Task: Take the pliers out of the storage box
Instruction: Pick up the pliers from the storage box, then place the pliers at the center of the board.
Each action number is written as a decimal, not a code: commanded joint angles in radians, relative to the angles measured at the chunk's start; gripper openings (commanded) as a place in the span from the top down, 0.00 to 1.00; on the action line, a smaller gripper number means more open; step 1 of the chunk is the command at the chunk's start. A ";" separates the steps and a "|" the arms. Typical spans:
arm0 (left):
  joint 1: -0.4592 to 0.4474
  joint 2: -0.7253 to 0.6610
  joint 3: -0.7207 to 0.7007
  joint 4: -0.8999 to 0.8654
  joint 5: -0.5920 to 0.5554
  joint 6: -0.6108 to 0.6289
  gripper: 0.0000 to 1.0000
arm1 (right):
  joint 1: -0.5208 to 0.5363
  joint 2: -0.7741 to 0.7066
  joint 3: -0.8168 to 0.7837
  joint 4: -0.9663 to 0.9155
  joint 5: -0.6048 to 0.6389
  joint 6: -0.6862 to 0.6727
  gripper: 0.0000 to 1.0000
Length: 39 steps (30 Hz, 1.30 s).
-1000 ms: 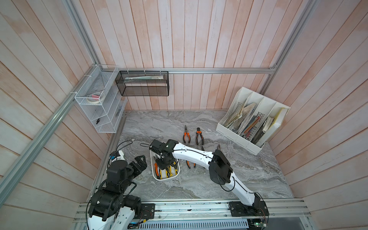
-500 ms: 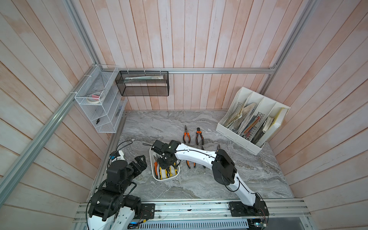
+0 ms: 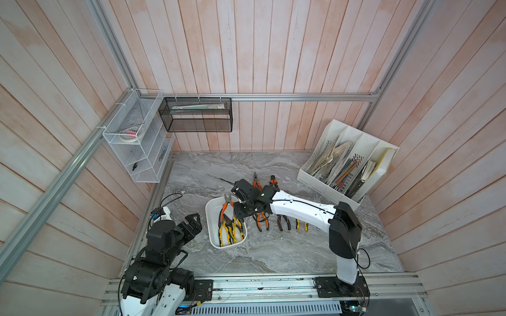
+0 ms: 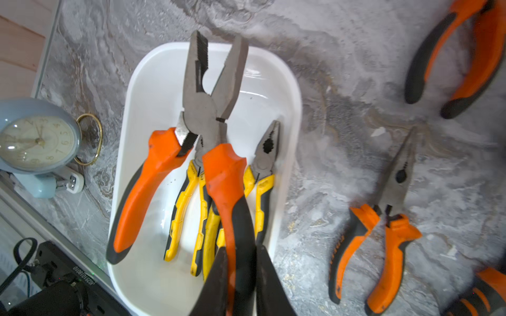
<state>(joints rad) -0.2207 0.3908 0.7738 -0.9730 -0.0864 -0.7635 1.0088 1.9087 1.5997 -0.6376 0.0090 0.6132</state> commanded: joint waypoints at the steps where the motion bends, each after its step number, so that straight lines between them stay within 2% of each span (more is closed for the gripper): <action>1: 0.006 0.000 -0.005 -0.004 -0.006 0.006 0.00 | -0.071 -0.078 -0.062 0.114 -0.018 0.023 1.00; 6: 0.007 0.008 -0.007 -0.003 -0.004 0.006 0.00 | -0.172 -0.097 -0.092 0.091 0.003 -0.053 1.00; 11: 0.006 0.016 -0.007 -0.004 -0.002 0.006 0.00 | -0.242 -0.057 -0.034 0.052 0.059 -0.148 1.00; 15: 0.006 0.030 -0.007 -0.002 0.003 0.010 0.00 | -0.262 0.008 0.040 0.000 0.171 -0.216 1.00; 18: 0.006 0.045 -0.007 0.000 0.009 0.015 0.00 | -0.257 0.068 0.088 -0.028 0.181 -0.239 1.00; 26: 0.006 0.059 -0.008 0.003 0.017 0.021 0.00 | -0.193 0.154 0.125 0.010 0.142 -0.203 1.00; 32: 0.006 0.059 -0.008 0.003 0.021 0.023 0.00 | -0.187 0.199 0.161 0.059 0.071 -0.115 1.00; 35: 0.006 0.058 -0.008 0.003 0.020 0.024 0.00 | -0.187 0.237 0.212 0.038 0.093 -0.043 1.00; 39: 0.006 0.056 -0.008 0.004 0.022 0.026 0.00 | -0.187 0.295 0.278 0.048 0.060 -0.006 1.00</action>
<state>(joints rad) -0.2207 0.4488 0.7738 -0.9726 -0.0780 -0.7544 0.8219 2.1731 1.8191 -0.6353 0.0925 0.5415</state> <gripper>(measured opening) 0.998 0.179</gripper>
